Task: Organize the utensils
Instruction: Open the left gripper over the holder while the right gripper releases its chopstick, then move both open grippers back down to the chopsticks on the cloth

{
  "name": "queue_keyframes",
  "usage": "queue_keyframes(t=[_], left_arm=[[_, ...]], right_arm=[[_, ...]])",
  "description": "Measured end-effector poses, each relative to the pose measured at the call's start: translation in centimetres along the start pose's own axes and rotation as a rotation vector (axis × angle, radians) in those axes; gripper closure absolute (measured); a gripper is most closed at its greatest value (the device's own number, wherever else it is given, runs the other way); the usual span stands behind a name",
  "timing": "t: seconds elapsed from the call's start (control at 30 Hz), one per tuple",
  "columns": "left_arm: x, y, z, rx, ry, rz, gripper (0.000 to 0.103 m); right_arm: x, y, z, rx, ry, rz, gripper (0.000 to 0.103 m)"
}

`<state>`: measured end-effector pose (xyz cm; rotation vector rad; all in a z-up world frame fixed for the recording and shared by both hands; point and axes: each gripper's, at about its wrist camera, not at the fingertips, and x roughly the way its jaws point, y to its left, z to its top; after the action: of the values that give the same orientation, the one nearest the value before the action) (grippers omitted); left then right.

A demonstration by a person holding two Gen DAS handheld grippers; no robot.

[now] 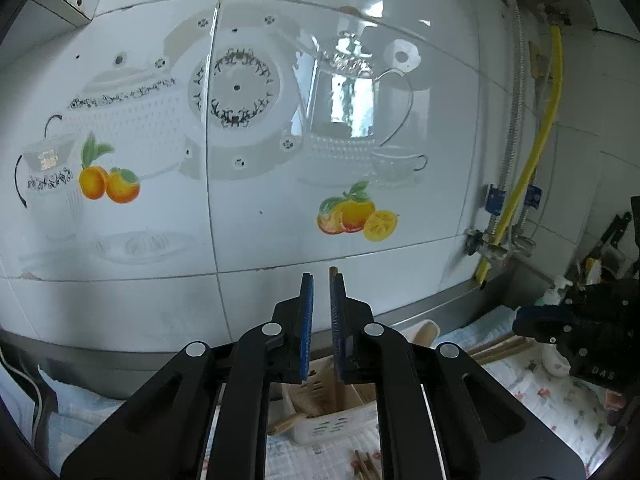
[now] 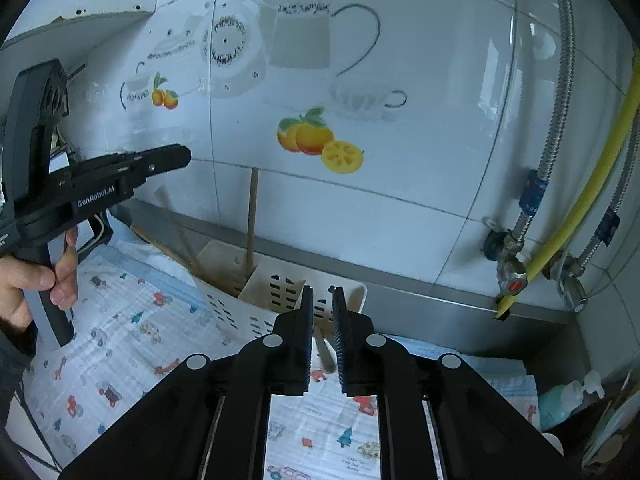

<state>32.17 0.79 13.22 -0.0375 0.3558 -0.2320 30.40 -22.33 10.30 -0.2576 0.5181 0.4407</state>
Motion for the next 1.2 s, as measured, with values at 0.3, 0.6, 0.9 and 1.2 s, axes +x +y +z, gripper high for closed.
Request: queue_keyframes(t=[0.3,0.6,0.9,1.2], left_arm=[[-6.3,-1.0,-0.8,0.003,-0.042,-0.022,0.075],[-11.9,-1.4,-7.1,-0.012,0.038,-0.047,0.074],[-14.0,-1.3,-14.8,-0.035,0.145,-0.027,0.074],[-13.5,-0.1,-20.5,-0.115,0.248,-0.027,0.074]], right_arm=[[-5.7,2.3,-2.8,0.002,-0.061,0.062,0.089],[-8.3,7.6,-10.7,-0.010,-0.028,0.120,0.089],[-6.9,11.3,-17.5,0.051,0.057,0.161,0.089],[-2.8,12.9,-21.7,0.155,0.161,0.190,0.089]])
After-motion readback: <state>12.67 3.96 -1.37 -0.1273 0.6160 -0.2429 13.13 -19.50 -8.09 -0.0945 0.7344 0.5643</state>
